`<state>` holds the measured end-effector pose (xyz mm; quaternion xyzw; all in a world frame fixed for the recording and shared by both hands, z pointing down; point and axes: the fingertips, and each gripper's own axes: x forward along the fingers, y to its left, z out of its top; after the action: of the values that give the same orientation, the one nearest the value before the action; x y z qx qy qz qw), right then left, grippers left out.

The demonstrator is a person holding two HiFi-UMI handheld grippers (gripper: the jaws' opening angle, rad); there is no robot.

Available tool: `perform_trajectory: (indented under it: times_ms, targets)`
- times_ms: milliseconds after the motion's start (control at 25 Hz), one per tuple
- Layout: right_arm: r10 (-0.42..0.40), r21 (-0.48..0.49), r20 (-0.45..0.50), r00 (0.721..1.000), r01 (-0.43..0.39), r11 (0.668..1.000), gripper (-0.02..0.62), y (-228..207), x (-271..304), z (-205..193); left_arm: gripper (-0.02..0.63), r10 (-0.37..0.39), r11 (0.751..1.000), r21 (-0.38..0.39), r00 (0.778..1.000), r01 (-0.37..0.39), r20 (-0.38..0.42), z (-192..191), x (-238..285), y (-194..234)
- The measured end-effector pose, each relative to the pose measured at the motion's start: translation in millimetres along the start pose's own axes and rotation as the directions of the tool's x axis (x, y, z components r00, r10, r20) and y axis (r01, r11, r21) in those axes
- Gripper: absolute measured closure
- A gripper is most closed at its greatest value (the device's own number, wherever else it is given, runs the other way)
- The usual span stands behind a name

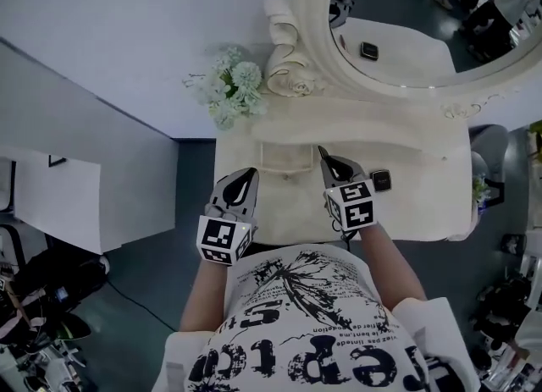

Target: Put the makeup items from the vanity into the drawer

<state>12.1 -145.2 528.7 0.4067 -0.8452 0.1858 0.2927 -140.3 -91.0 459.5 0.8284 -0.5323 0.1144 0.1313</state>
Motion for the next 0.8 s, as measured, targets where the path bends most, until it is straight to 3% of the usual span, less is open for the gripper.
perform_trajectory:
  times_ms: [360, 600, 720, 760, 800]
  targets:
    - [0.152, -0.121, -0.076, 0.985, -0.16, 0.98, 0.564, 64, 51, 13, 0.588, 0.159, 0.986, -0.047, 0.987, -0.16, -0.008, -12, -43, 50]
    - [0.173, -0.157, -0.13, 0.976, -0.193, 0.969, 0.563, 80, 75, 4, 0.588, 0.205, 0.976, -0.068, 0.979, -0.206, -0.017, -20, -56, 67]
    - [0.149, -0.18, -0.129, 0.98, -0.171, 0.969, 0.557, 80, 79, 5, 0.586, 0.207, 0.975, -0.072, 0.978, -0.208, -0.024, -25, -58, 71]
    - [0.138, -0.195, -0.131, 0.982, -0.162, 0.967, 0.533, 80, 79, 5, 0.588, 0.205, 0.976, -0.072, 0.978, -0.206, -0.026, -26, -58, 71]
    - [0.136, -0.205, -0.134, 0.982, -0.162, 0.965, 0.457, 81, 79, 4, 0.588, 0.202, 0.976, -0.073, 0.979, -0.204, -0.027, -26, -58, 72]
